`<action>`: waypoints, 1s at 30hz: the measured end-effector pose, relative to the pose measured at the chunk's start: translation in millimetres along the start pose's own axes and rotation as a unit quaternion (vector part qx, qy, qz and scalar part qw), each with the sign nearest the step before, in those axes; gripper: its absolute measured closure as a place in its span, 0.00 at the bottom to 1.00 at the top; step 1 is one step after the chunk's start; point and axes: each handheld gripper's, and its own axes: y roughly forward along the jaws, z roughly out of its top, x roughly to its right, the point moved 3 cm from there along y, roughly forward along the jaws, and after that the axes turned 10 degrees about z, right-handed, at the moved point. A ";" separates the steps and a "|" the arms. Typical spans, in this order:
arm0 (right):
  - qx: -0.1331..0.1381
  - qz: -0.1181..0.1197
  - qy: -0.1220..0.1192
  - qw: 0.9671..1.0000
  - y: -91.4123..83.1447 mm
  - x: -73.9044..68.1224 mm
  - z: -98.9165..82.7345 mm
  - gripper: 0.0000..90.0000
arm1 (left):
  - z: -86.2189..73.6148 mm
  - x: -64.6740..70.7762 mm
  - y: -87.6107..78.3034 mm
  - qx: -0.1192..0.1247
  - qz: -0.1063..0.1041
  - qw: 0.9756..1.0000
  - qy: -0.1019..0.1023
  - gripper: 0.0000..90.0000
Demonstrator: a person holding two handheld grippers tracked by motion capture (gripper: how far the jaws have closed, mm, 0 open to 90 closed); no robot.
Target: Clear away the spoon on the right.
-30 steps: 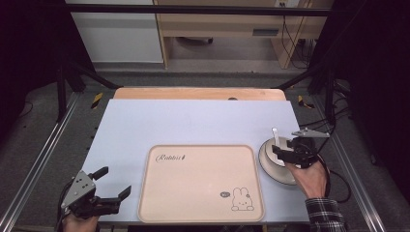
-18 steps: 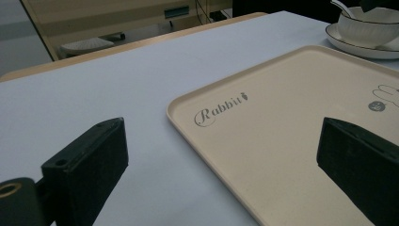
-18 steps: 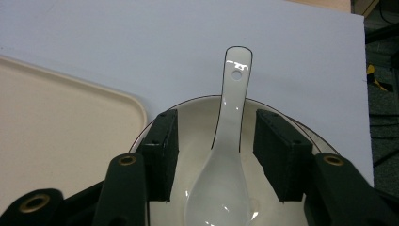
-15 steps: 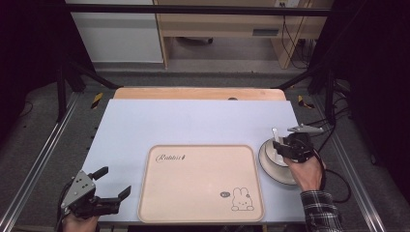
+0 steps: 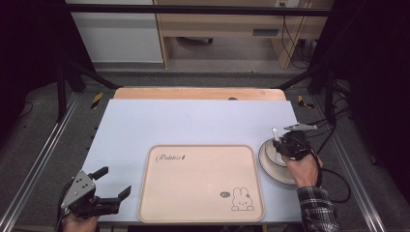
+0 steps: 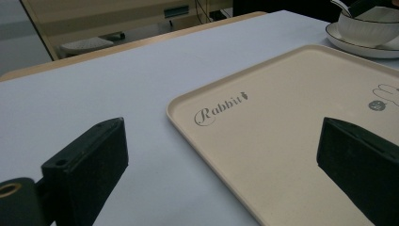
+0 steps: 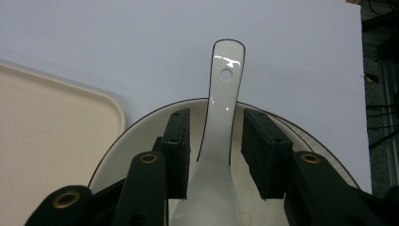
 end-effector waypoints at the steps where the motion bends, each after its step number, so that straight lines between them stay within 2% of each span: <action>1: -0.001 0.000 0.003 1.000 1.5 0.1 -0.4 0.70 | 0.0 0.0 0.0 0.000 0.000 1.000 0.000 0.02; 13: -0.004 -0.014 0.002 1.000 9.6 0.8 -2.3 0.78 | -0.2 0.1 0.2 -0.001 0.000 1.000 0.002 0.02; 21: -0.006 -0.017 0.017 1.000 12.4 -0.5 -0.8 0.82 | 0.0 0.5 0.1 -0.001 0.000 1.000 0.003 0.02; 30: -0.005 -0.006 0.030 1.000 9.1 0.0 0.9 0.83 | -0.1 0.3 0.2 -0.002 0.000 1.000 0.003 0.02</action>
